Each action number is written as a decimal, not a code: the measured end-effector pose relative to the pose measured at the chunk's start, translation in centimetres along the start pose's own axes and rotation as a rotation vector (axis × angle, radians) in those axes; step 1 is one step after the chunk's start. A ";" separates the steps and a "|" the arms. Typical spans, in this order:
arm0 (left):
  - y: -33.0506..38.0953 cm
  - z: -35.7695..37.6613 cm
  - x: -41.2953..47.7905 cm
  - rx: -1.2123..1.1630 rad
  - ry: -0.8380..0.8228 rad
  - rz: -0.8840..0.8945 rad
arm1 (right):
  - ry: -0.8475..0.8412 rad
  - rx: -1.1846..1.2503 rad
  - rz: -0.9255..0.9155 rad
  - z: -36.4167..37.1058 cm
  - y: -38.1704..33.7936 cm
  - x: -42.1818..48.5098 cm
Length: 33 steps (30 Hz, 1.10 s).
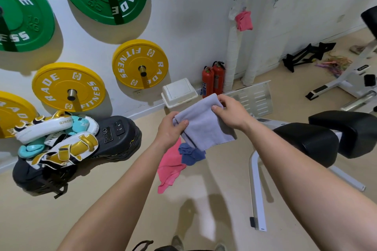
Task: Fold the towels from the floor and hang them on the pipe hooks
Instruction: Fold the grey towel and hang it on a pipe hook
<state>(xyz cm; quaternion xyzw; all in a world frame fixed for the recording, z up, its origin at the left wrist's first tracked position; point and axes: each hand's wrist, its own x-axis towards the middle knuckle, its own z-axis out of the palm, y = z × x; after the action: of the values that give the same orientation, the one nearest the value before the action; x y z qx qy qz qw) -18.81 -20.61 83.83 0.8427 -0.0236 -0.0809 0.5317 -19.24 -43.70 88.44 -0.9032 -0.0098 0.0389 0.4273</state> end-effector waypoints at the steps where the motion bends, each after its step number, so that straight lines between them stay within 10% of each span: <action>1: 0.3 0.6 0.5 0.031 0.008 0.011 | -0.002 -0.008 -0.001 -0.2 0.2 0.1; 9: 0.4 3.8 4.3 0.318 -0.114 0.014 | 0.012 -0.265 -0.054 -1.5 2.5 2.3; 33: 10.6 8.3 43.9 0.149 -0.202 0.005 | 0.136 -0.179 0.297 -14.5 9.9 35.7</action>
<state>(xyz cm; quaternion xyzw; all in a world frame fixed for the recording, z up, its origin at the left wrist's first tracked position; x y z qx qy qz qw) 23.66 -38.18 84.97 0.8674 -0.0850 -0.1618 0.4629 17.32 -59.32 87.72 -0.9297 0.1493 0.0395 0.3344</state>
